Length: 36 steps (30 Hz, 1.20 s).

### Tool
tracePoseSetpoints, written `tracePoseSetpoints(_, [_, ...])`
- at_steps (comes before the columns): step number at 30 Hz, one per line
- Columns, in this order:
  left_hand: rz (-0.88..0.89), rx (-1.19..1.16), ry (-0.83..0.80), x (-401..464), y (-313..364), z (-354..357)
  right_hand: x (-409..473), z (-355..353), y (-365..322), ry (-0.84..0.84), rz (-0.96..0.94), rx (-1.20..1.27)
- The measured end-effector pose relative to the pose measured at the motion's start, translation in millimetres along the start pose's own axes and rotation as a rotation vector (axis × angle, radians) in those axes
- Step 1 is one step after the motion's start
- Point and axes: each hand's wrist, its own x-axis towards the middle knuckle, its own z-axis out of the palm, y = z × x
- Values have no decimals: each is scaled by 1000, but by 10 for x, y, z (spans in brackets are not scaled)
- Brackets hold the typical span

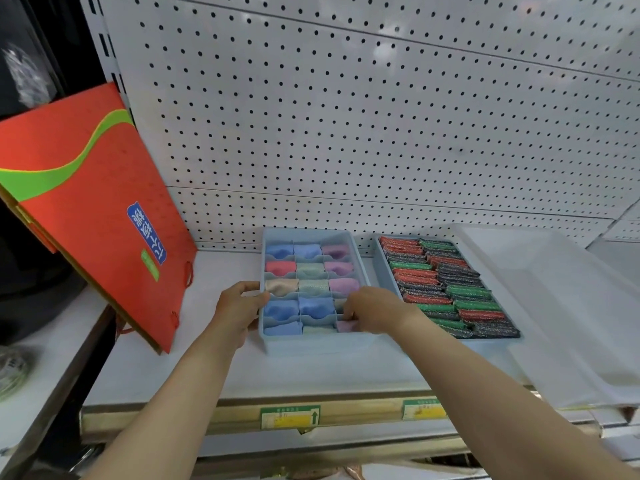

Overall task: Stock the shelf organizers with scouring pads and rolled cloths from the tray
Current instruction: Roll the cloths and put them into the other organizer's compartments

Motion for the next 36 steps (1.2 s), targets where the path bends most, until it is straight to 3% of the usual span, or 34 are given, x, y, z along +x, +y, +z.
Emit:
tracePoseSetpoints(5, [-9, 0, 31, -22, 34, 28, 14, -22, -2, 50, -97, 37])
tracePoseSetpoints(15, [-52, 182, 58, 7, 124, 31, 60, -138, 52, -214, -147, 125])
tracePoseSetpoints(17, [-19, 237, 103, 64, 205, 1, 57, -387, 146, -140, -123, 193])
tracePoseSetpoints(21, [232, 406, 278, 260, 521, 94, 460, -827, 451, 265, -23, 441])
tracePoseSetpoints(24, [372, 623, 175, 538, 778, 330, 1024, -827, 559, 391, 18, 530])
tracePoseSetpoints(29, [348, 1155, -11, 1195, 918, 533, 1650, -535, 408, 299, -85, 472])
tracePoseSetpoints(36, [367, 1637, -141, 1572, 898, 747, 2004, -348, 269, 280, -153, 211])
